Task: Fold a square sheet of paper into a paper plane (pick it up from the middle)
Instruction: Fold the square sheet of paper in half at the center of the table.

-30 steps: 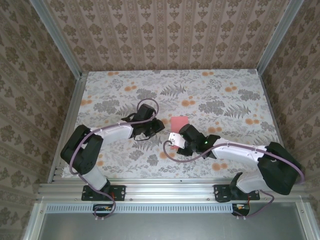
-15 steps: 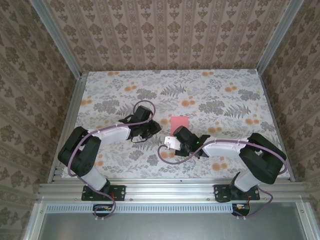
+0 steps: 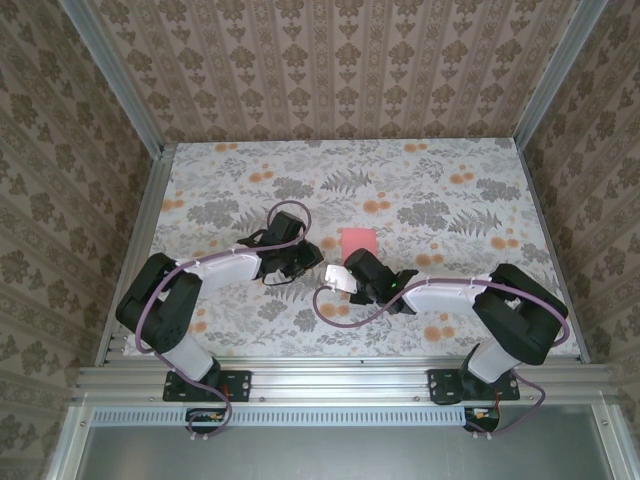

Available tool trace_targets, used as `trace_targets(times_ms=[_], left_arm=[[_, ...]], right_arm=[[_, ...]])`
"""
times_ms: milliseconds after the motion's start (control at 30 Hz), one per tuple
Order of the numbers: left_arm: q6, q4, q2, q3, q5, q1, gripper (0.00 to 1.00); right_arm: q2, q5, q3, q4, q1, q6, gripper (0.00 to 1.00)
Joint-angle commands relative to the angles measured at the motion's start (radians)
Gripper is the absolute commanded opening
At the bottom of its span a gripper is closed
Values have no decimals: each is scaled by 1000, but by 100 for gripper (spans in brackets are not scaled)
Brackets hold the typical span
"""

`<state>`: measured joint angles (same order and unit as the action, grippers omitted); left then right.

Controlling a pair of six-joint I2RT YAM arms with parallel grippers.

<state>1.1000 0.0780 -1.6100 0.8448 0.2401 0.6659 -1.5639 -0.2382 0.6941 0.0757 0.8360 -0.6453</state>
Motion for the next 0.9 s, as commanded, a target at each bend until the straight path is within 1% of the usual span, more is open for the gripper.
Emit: trace_targets(times_ms=[0,67,100,133,267,400,567,767,867], left_arm=[[-9,-4,-16,29,30,-5,28],[-7,-6,-16,31,30,-4,28],[-4,-3,-12,31,27,-3,28],[-3,0,-8,30,23,-3,28],[-2,42,28,28,-16,-5,28],[-13,113,90,26,-68,-12,32],[-3,117,160,-3,-60,-39,48],[11,105,228,-26,-46,-58,64],[21,105,275,-36,-56,-65,74]], right_arm=[[-3,-23,5,3,5,29,12],[8,-30,5,3,6,43,7],[19,-35,5,-2,6,49,2],[31,-41,7,-2,6,59,0],[105,-47,20,-19,5,109,0],[182,-33,71,-84,6,214,0],[232,-25,109,-131,20,321,0],[245,-53,171,-137,60,370,0],[249,-56,208,-121,70,410,0]])
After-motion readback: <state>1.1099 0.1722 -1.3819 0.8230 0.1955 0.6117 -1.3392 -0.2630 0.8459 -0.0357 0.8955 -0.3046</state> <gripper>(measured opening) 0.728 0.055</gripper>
